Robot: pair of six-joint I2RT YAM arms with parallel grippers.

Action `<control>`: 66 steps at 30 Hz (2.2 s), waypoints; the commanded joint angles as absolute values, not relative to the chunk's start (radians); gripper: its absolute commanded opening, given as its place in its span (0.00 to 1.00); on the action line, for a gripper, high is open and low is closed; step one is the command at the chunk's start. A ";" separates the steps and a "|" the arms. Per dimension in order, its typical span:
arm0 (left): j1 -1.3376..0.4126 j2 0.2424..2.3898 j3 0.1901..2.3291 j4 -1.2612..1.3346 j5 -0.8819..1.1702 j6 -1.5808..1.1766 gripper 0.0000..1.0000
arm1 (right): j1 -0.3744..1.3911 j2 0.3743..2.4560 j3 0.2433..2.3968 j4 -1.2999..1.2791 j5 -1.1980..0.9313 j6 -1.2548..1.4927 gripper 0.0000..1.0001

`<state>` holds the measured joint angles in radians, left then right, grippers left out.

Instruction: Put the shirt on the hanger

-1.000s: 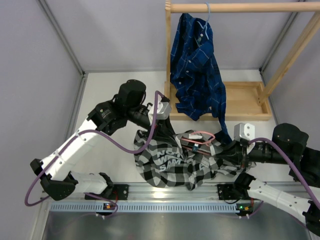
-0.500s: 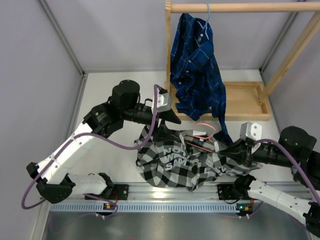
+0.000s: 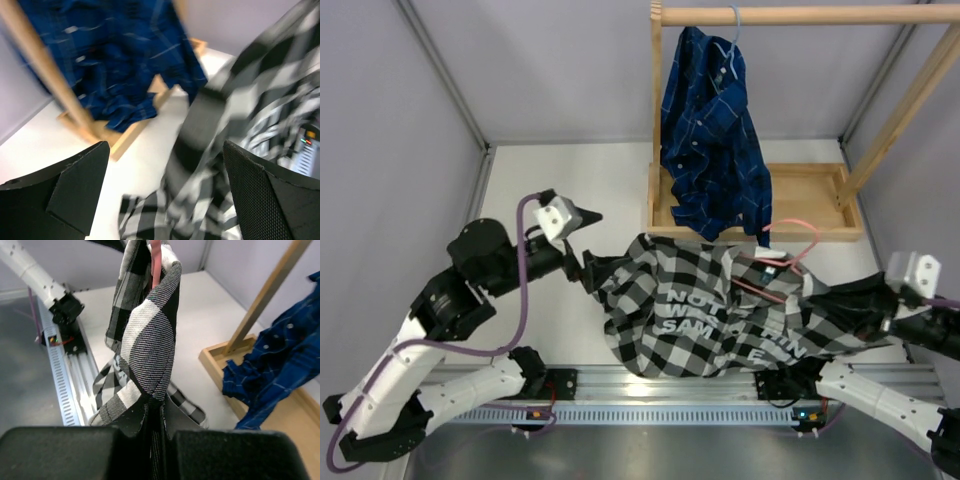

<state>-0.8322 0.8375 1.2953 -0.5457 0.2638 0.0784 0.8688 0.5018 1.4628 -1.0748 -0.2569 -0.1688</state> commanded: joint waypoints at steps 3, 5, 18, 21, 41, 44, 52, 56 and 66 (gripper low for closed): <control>-0.830 0.660 1.186 -0.526 -0.063 0.003 0.98 | 0.881 0.474 1.673 -1.040 -0.050 -0.106 0.00; -0.830 0.602 1.144 -0.549 -0.070 0.005 0.98 | 0.882 0.489 1.767 -1.040 -0.011 -0.074 0.00; -0.830 0.468 0.970 -0.615 -0.140 -0.020 0.98 | 0.905 0.545 2.172 -1.019 0.299 -0.090 0.00; -0.830 0.463 0.953 -0.614 -0.138 -0.018 0.98 | 0.913 0.534 2.210 -1.005 0.336 -0.097 0.00; -0.830 0.471 0.927 -0.578 -0.086 -0.051 0.98 | 0.953 0.595 1.889 -1.005 0.714 -0.120 0.00; -0.830 0.482 0.927 -0.575 -0.071 -0.057 0.98 | 1.049 0.578 1.784 -0.934 0.804 -0.091 0.00; -0.827 0.502 0.916 -0.537 -0.083 -0.094 0.98 | 1.472 0.506 1.562 -0.629 1.191 -0.139 0.00; -0.805 0.508 0.920 -0.534 -0.141 -0.107 0.98 | 1.728 0.448 1.520 -0.387 1.333 -0.344 0.00; -0.770 0.502 0.907 -0.526 -0.149 -0.109 0.98 | 1.759 0.532 1.526 -0.336 1.544 -0.477 0.00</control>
<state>-0.7769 0.5003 0.9123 -0.5831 -0.1390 -0.0982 1.7523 0.4686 1.5192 -0.4244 1.4311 -0.4007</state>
